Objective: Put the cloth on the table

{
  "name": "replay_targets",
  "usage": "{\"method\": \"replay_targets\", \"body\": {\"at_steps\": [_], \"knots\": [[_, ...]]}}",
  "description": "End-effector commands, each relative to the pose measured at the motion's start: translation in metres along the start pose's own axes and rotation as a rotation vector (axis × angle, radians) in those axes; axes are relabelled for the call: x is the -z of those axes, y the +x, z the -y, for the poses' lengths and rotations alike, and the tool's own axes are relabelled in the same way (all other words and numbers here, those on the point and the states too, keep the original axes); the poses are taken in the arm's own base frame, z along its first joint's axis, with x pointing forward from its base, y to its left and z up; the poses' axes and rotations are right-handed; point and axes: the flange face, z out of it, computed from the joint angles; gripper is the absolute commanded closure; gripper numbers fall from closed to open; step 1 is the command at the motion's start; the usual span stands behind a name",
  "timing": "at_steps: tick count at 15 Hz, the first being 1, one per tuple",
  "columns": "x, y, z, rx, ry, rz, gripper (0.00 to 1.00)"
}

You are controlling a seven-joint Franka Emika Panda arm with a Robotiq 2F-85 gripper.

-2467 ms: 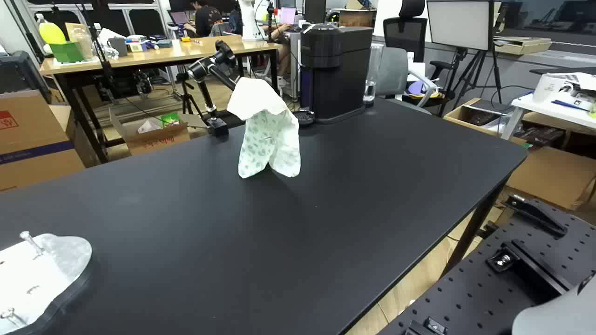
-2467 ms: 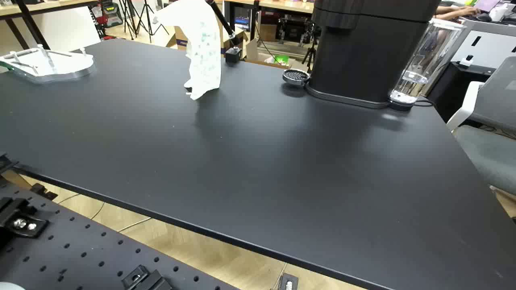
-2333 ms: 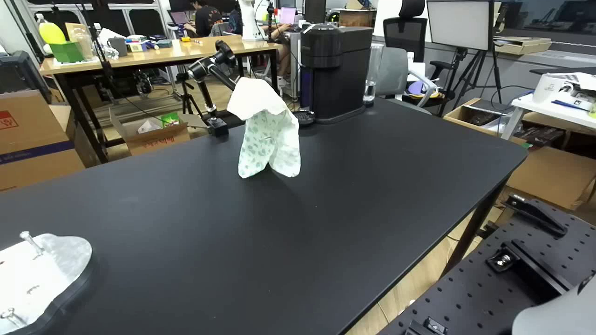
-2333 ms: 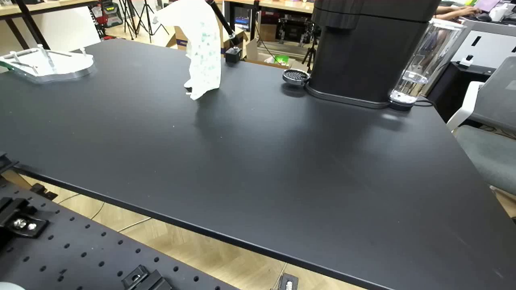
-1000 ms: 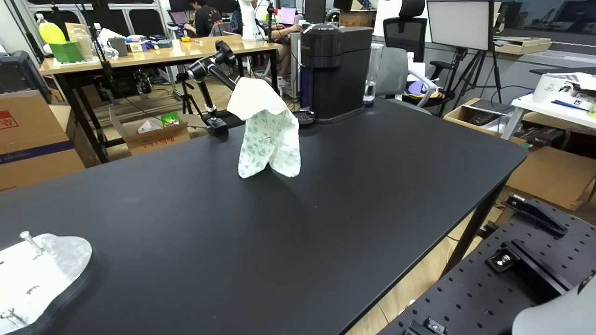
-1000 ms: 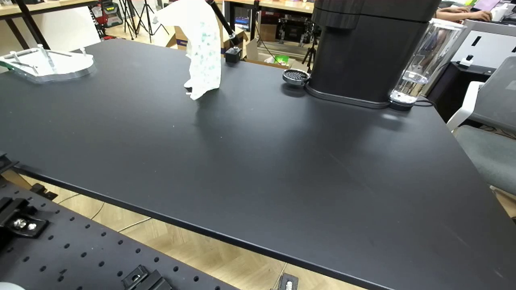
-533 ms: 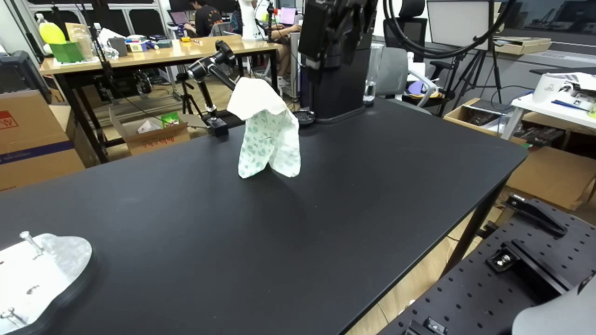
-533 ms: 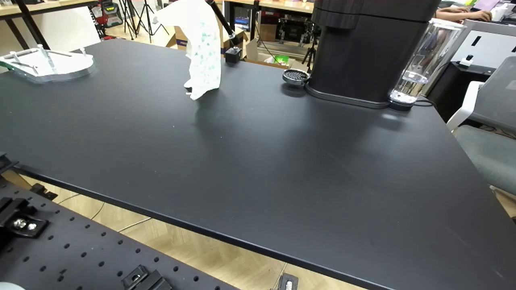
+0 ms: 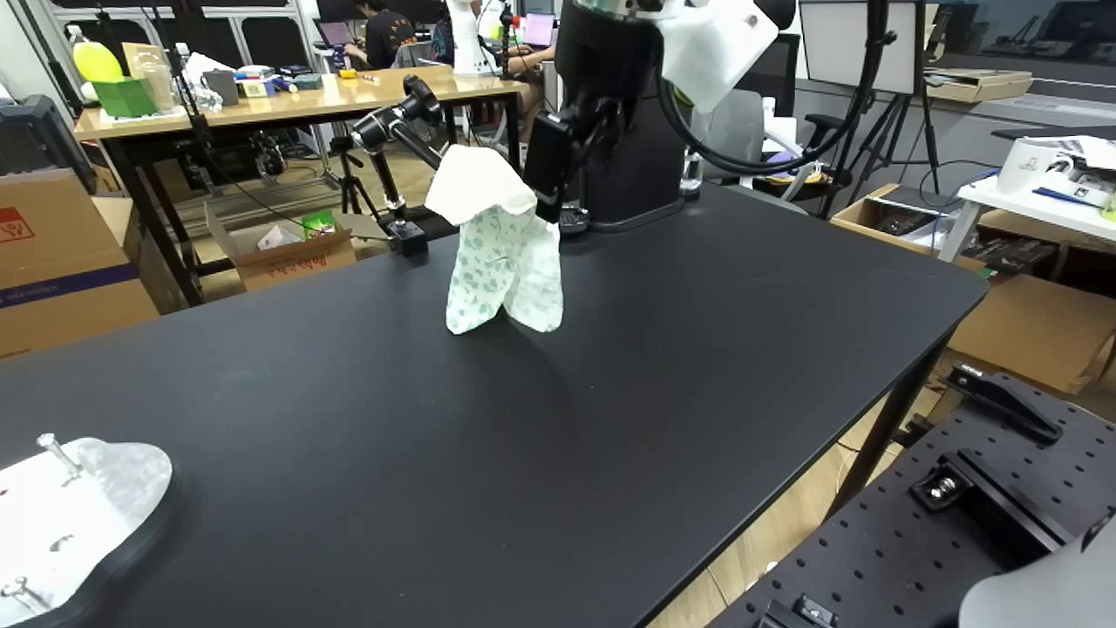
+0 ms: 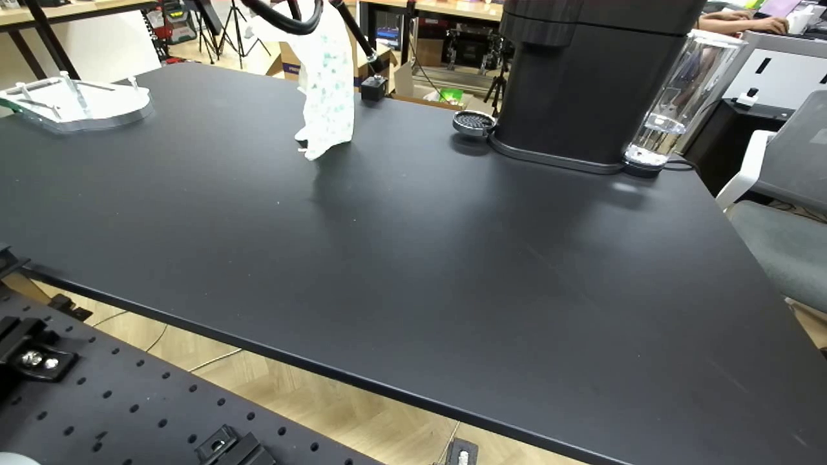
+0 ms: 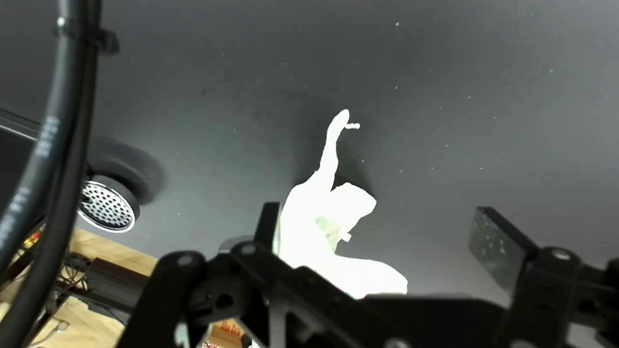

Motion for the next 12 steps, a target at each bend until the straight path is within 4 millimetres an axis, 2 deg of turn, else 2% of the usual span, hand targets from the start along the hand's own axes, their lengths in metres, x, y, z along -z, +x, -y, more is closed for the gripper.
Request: {"method": "replay_targets", "body": {"at_steps": [1, 7, 11, 12], "knots": [[-0.018, 0.012, -0.004, 0.035, -0.030, -0.059, 0.00], [-0.036, 0.024, -0.013, 0.080, -0.050, -0.140, 0.00], [-0.032, 0.035, -0.023, 0.028, -0.059, -0.223, 0.00], [-0.030, 0.037, -0.026, 0.020, -0.063, -0.237, 0.06]]}}
